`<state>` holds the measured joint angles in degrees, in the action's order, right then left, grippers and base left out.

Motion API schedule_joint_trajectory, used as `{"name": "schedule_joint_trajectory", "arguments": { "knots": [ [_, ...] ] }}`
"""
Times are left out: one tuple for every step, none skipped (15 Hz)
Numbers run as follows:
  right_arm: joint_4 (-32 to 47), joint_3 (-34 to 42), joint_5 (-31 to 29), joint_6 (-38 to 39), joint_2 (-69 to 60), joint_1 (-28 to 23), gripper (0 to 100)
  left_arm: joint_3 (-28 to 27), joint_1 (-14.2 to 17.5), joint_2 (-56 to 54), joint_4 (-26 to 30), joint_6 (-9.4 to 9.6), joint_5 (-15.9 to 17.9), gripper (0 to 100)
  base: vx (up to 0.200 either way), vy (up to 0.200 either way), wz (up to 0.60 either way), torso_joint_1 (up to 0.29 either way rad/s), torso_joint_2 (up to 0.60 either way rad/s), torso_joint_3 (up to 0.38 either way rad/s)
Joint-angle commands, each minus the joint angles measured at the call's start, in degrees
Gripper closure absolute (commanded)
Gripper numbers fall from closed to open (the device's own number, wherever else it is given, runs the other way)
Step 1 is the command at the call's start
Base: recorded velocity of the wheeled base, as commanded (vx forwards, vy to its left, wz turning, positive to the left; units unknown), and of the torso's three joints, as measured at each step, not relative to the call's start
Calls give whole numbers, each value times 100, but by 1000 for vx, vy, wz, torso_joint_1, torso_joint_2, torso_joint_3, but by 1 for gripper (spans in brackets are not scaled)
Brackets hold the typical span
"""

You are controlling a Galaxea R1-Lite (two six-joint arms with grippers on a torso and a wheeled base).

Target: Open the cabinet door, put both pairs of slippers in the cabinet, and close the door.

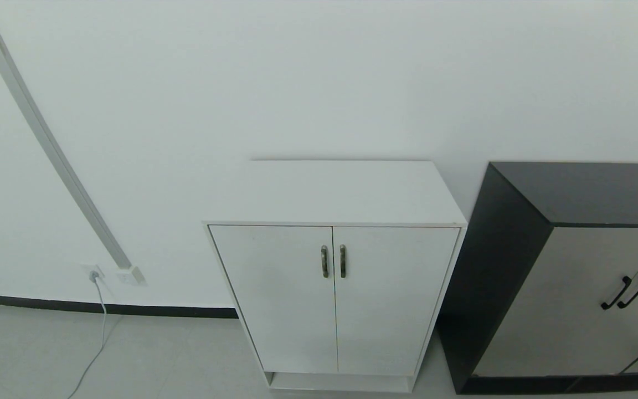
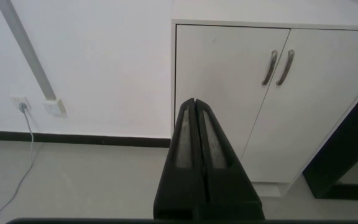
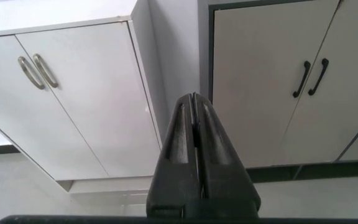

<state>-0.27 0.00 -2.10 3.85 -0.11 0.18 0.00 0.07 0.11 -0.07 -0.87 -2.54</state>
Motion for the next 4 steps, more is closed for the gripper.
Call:
{"name": "schedule_joint_trajectory", "arguments": {
  "knots": [
    [-8, 0, -10, 1, 11, -1, 100, 0, 1, -2, -1, -1, -1, 100, 0, 0, 0, 0, 0, 0],
    [0, 0, -1, -7, 11, 8, 100, 0, 1, -2, -1, -1, -1, 100, 0, 0, 0, 0, 0, 0],
    [-8, 0, -1, -7, 11, 8, 100, 0, 1, -2, -1, -1, -1, 100, 0, 0, 0, 0, 0, 0],
    [0, 0, -1, -7, 11, -1, 100, 0, 1, -2, -1, -1, -1, 100, 0, 0, 0, 0, 0, 0]
  ]
}}
